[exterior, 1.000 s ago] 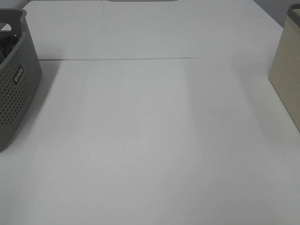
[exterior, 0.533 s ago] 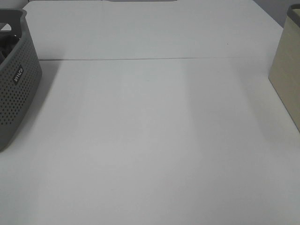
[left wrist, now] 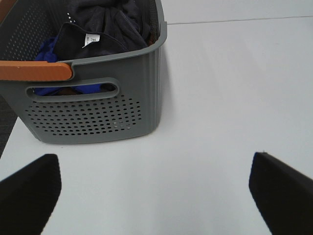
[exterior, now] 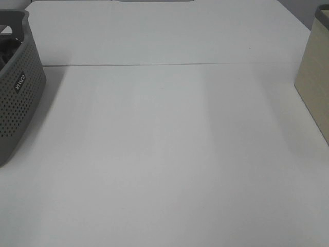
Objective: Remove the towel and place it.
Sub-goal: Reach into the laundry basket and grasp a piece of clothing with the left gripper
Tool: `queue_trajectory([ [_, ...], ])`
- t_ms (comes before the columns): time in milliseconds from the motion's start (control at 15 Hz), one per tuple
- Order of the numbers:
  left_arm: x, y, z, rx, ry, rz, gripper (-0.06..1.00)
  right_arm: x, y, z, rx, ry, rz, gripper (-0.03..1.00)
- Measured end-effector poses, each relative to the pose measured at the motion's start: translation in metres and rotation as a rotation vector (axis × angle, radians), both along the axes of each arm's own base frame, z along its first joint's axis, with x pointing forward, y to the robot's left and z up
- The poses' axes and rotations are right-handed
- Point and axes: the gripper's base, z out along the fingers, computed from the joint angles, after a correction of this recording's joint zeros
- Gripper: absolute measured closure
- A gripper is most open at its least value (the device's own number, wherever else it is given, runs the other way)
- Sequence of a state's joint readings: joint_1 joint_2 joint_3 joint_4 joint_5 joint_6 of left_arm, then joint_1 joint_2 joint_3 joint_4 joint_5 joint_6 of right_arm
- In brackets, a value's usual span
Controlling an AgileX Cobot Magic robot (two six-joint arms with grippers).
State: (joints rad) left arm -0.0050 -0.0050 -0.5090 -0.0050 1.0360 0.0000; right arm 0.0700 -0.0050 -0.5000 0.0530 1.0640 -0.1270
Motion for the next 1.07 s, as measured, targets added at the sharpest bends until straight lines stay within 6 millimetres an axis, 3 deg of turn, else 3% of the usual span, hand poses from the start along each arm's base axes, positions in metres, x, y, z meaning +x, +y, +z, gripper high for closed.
queue_trajectory([
  [1067,0.0,-0.0001,0.0,-0.001,0.0,-0.001,-0.05,0.0,0.0,0.0,0.0,0.0,0.0,0.21],
])
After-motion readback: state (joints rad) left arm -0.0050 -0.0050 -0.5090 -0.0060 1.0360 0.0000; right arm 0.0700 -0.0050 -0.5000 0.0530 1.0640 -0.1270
